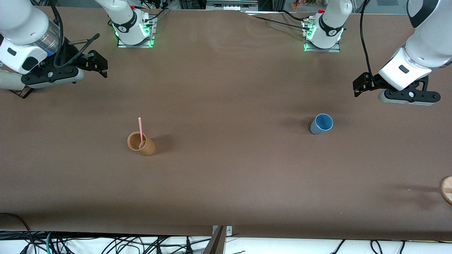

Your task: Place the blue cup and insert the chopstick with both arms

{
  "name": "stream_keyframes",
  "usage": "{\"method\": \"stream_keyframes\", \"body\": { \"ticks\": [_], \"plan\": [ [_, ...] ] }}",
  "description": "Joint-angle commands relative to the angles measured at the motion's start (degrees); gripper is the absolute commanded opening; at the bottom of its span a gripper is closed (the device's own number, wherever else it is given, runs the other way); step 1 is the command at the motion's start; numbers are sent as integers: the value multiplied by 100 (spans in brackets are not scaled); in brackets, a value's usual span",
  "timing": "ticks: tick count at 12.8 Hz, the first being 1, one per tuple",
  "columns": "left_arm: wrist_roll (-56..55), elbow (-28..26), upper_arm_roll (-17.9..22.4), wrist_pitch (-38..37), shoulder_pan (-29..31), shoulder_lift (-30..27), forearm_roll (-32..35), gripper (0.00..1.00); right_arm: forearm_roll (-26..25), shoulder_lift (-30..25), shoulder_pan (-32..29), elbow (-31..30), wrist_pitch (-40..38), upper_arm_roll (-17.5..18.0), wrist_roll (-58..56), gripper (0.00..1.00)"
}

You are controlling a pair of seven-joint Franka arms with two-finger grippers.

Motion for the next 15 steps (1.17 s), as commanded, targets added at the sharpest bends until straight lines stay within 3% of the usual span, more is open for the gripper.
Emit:
{"method": "stream_keyframes", "body": {
  "ticks": [1,15],
  "plan": [
    [69,174,-6,-76,9,89,133,100,67,-190,-40,-139,-12,-21,-95,100],
    [60,175,3,-76,0,89,-43,100,32,-182,-40,-324,-4,-47,-103,100]
  ]
}}
